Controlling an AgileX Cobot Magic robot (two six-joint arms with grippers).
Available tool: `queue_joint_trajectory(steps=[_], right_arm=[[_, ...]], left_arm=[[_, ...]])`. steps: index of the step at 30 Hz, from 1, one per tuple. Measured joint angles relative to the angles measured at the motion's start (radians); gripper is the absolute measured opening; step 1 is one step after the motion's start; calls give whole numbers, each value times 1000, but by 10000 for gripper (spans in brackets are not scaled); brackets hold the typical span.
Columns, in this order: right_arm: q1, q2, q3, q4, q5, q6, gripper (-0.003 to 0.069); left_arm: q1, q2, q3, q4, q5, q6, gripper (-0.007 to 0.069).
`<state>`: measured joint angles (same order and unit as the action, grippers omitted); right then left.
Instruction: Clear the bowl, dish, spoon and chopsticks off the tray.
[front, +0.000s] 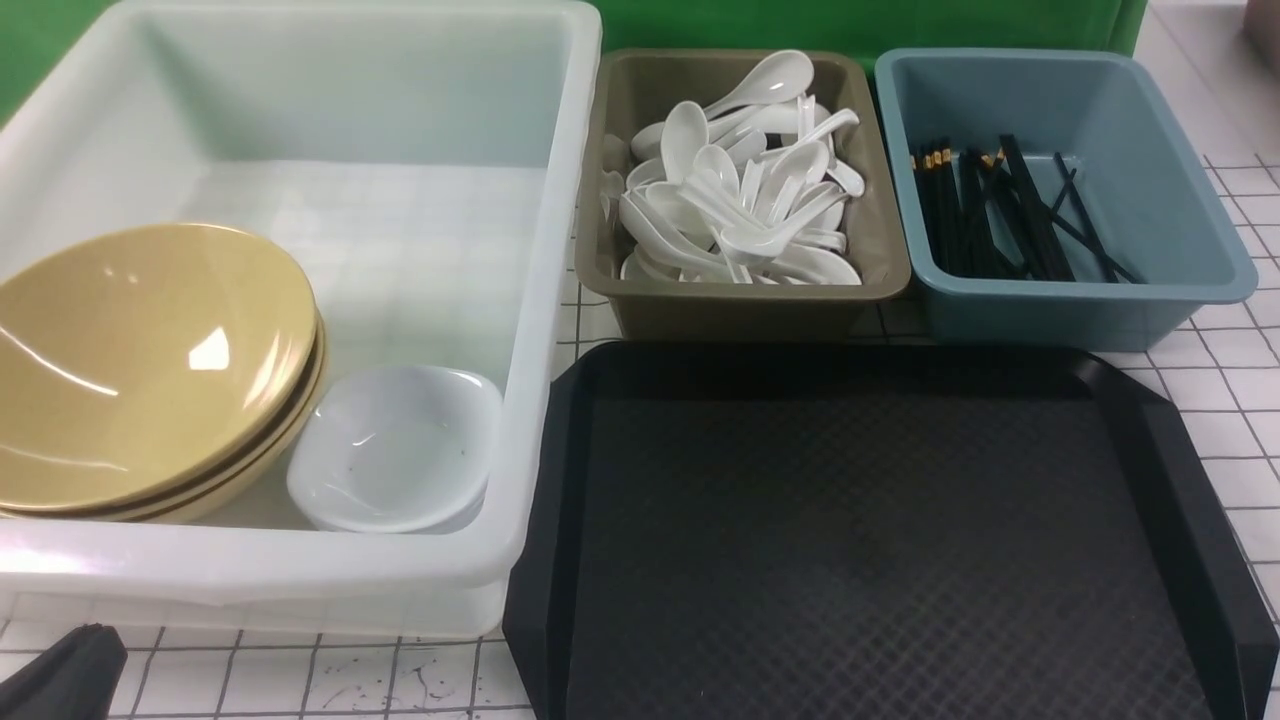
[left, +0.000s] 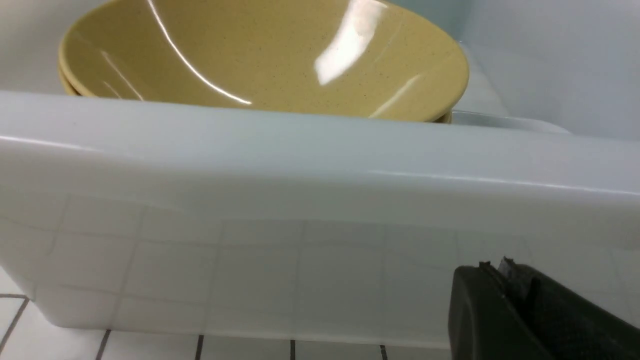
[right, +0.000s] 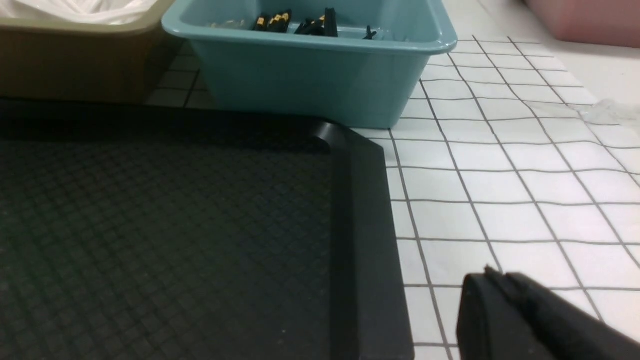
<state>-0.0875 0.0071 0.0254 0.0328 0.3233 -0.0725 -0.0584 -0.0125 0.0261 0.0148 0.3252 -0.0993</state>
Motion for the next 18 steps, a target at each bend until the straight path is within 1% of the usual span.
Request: queue_joint_trajectory(steps=[18], right_arm=[[0,0,0,0,0,0,78]], left_arm=[[0,0,0,0,0,0,-12]])
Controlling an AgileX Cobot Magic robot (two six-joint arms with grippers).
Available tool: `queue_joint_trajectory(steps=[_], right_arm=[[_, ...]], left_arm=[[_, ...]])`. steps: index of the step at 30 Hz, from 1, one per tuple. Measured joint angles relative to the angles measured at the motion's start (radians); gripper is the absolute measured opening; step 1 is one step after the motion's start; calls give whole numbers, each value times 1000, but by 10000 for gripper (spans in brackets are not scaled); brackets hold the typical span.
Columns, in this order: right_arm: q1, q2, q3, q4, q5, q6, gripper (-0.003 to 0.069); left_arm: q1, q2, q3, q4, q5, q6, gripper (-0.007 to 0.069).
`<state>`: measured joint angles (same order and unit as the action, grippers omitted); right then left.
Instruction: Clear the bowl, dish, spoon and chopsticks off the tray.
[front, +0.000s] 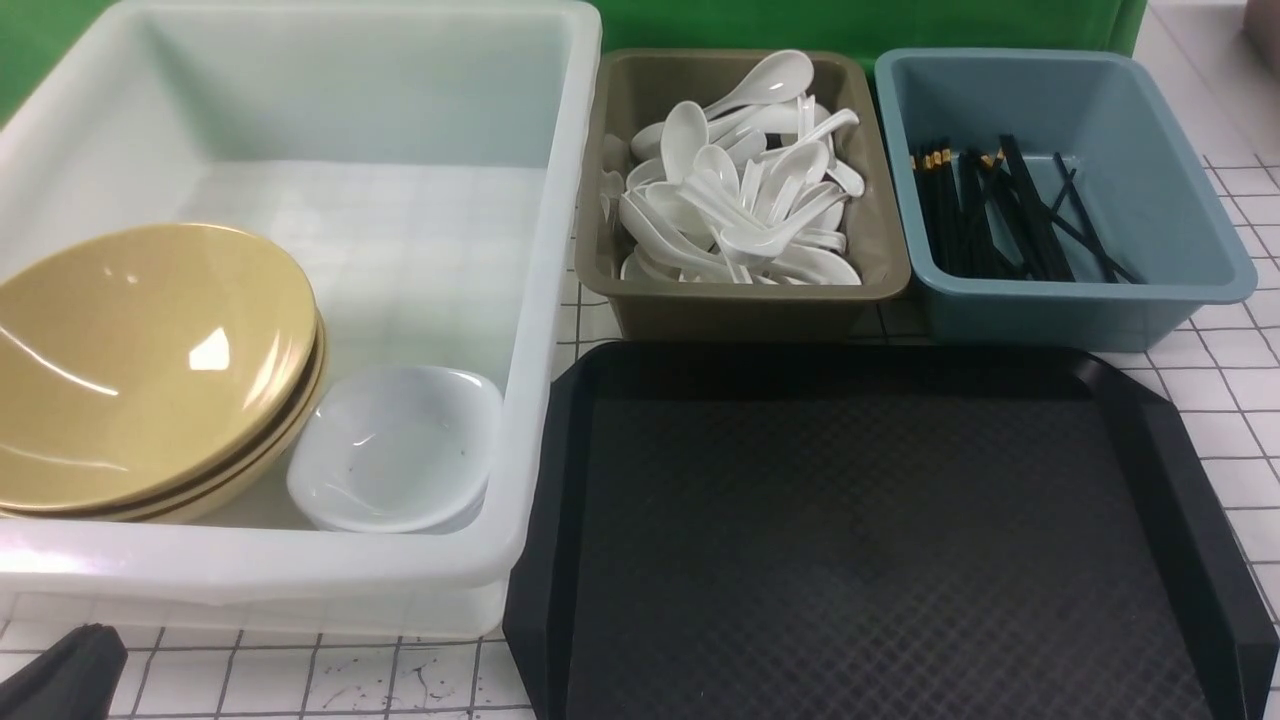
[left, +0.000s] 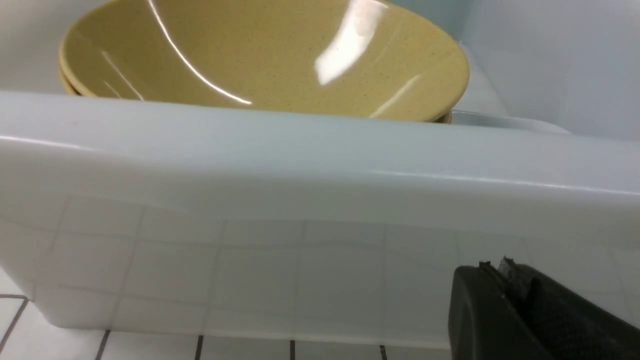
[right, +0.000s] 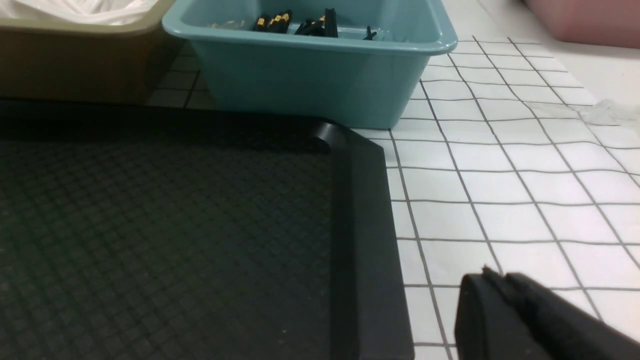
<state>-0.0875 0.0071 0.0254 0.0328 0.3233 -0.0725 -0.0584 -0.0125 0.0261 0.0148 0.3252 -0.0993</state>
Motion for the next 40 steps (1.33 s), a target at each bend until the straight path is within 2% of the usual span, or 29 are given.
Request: queue_joint_trajectory(steps=[40], right_arm=[[0,0,0,0,0,0,101]], left_arm=[[0,0,-1,0,0,0,-12]])
